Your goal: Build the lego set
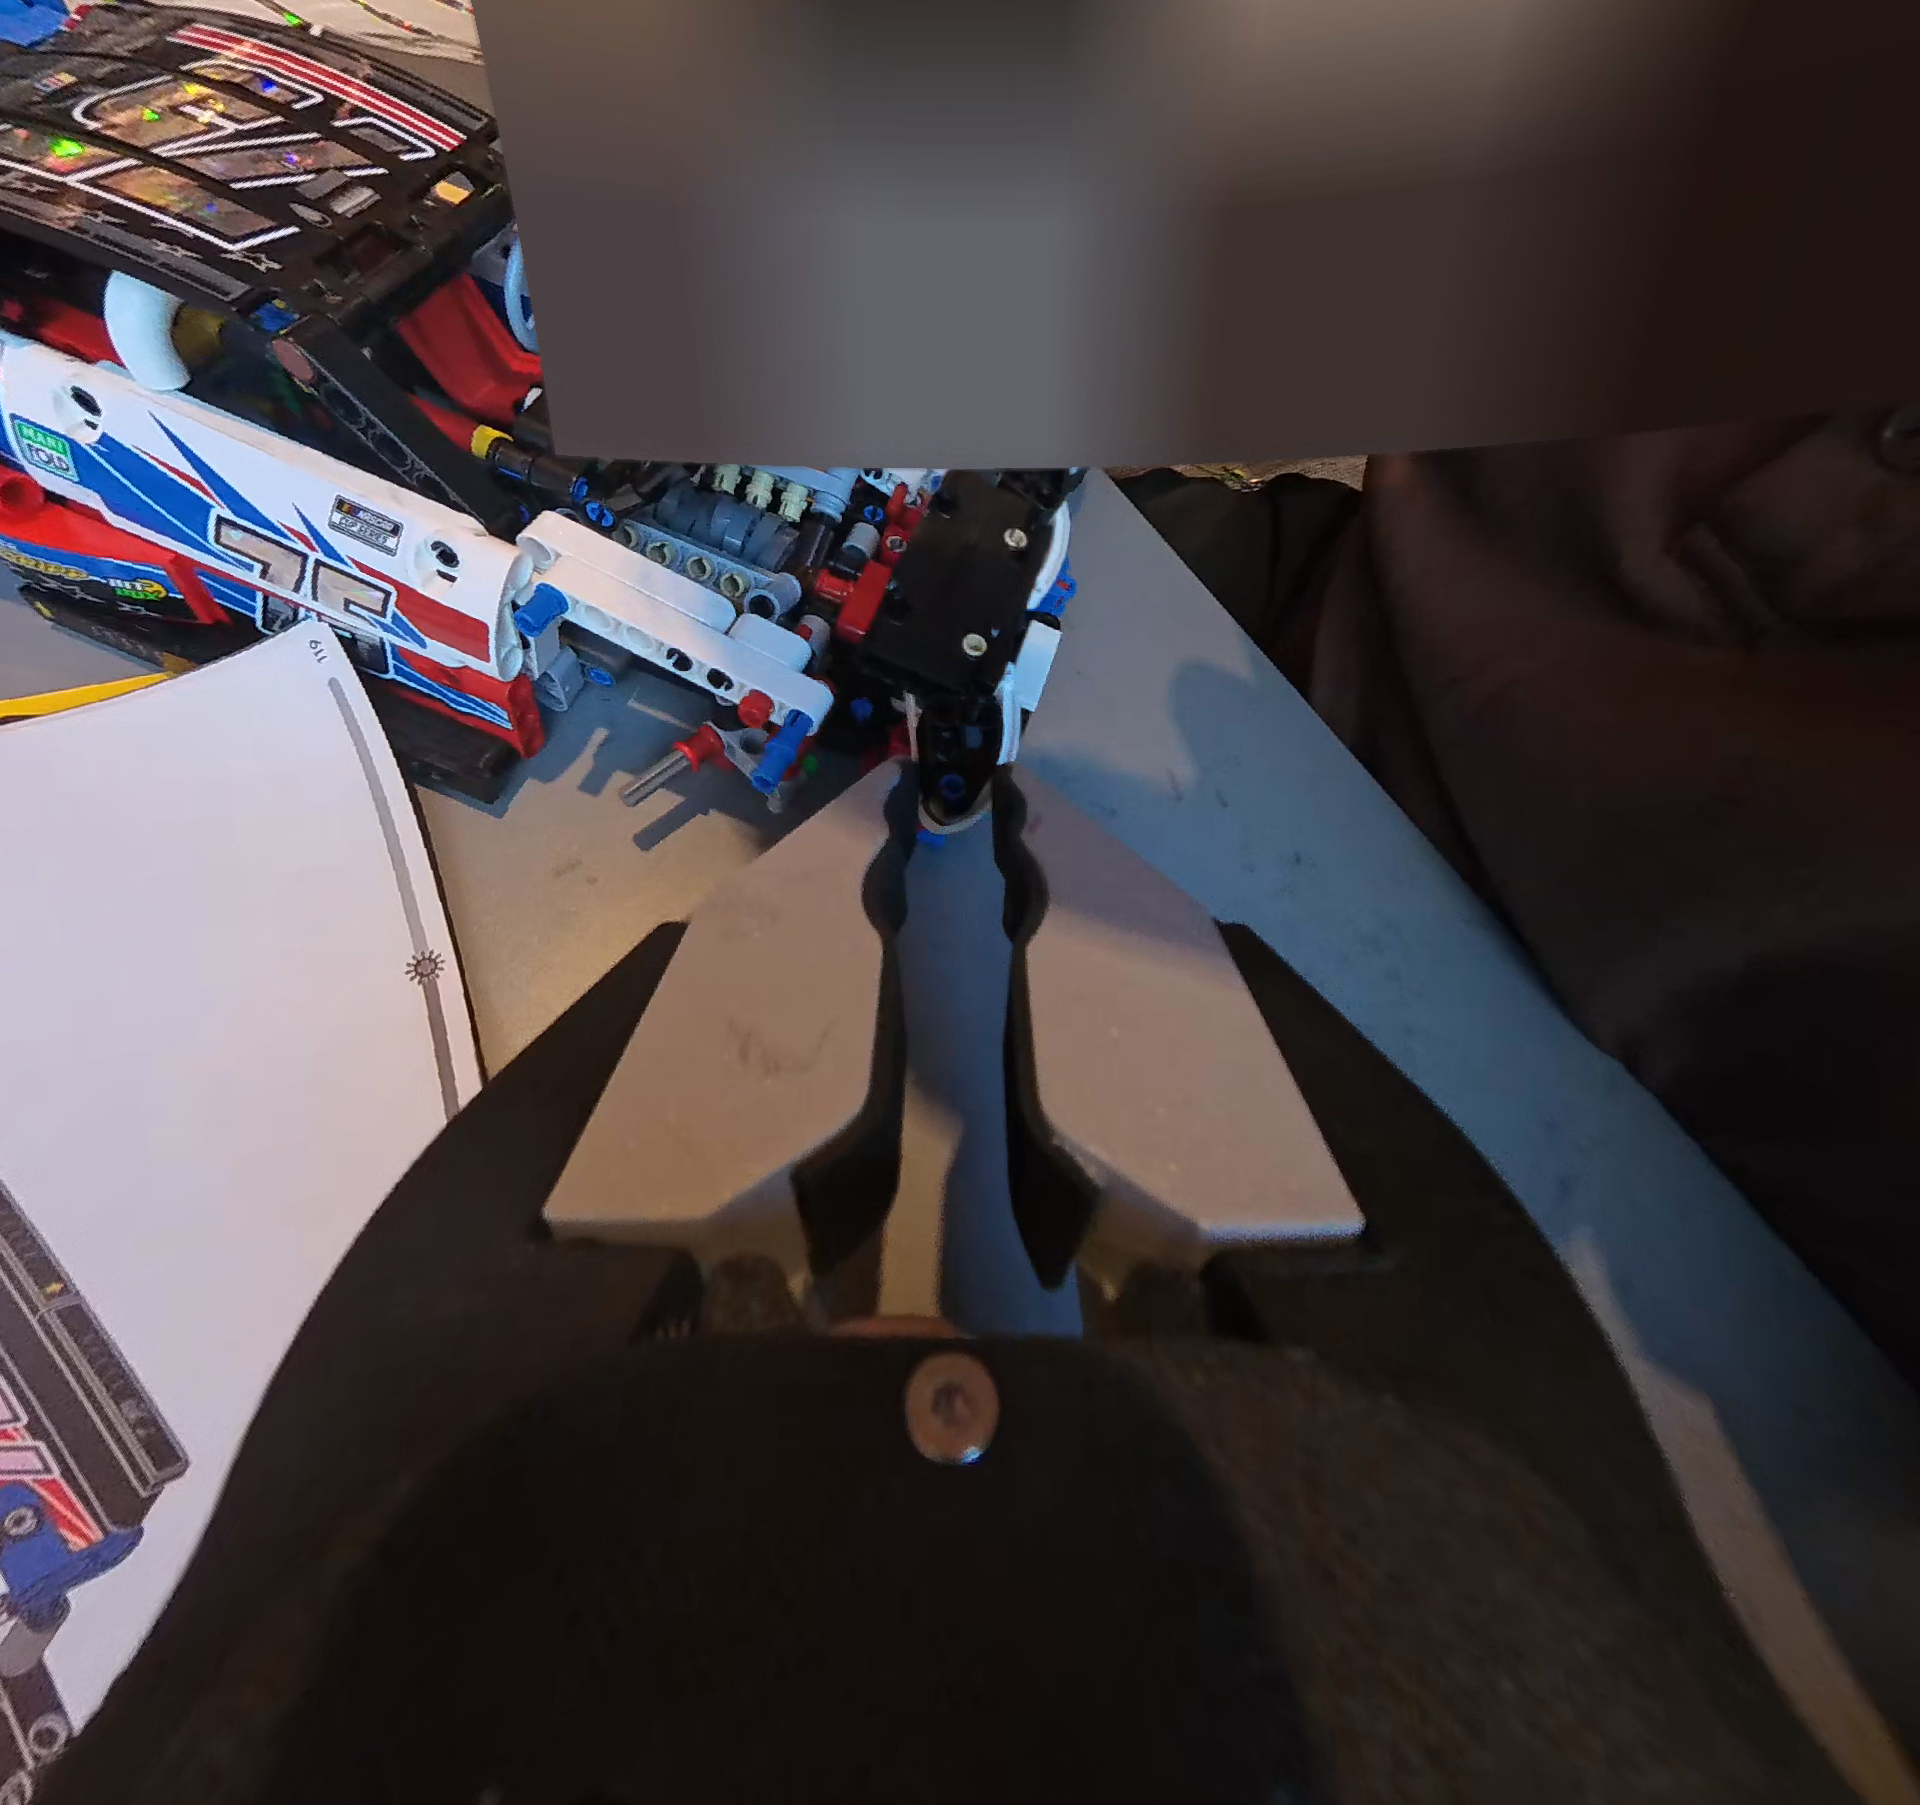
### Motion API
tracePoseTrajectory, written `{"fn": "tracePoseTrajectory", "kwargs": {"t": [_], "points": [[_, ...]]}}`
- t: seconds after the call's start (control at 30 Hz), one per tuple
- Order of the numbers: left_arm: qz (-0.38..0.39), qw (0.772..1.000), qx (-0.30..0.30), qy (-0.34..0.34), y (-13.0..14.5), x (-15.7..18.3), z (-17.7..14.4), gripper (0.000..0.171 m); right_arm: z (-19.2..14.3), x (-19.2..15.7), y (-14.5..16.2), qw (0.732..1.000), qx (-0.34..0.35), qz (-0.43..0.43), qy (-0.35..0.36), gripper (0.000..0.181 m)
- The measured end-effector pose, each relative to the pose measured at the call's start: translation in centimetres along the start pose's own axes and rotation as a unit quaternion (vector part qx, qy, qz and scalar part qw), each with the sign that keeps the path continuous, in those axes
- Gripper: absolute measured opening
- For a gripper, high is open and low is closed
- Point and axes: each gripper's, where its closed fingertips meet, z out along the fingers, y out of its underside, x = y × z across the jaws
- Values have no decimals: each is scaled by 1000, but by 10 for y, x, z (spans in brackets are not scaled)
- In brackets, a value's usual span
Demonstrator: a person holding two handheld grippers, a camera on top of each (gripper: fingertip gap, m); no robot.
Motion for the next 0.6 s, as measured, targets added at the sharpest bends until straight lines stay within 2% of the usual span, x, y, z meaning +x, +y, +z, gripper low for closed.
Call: {"fn": "tracePoseTrajectory", "kwargs": {"t": [0.6], "points": [[1,1000,9,12,-2,3,3,11,-4,-1,3,1000,5,-1,-8,8]]}}
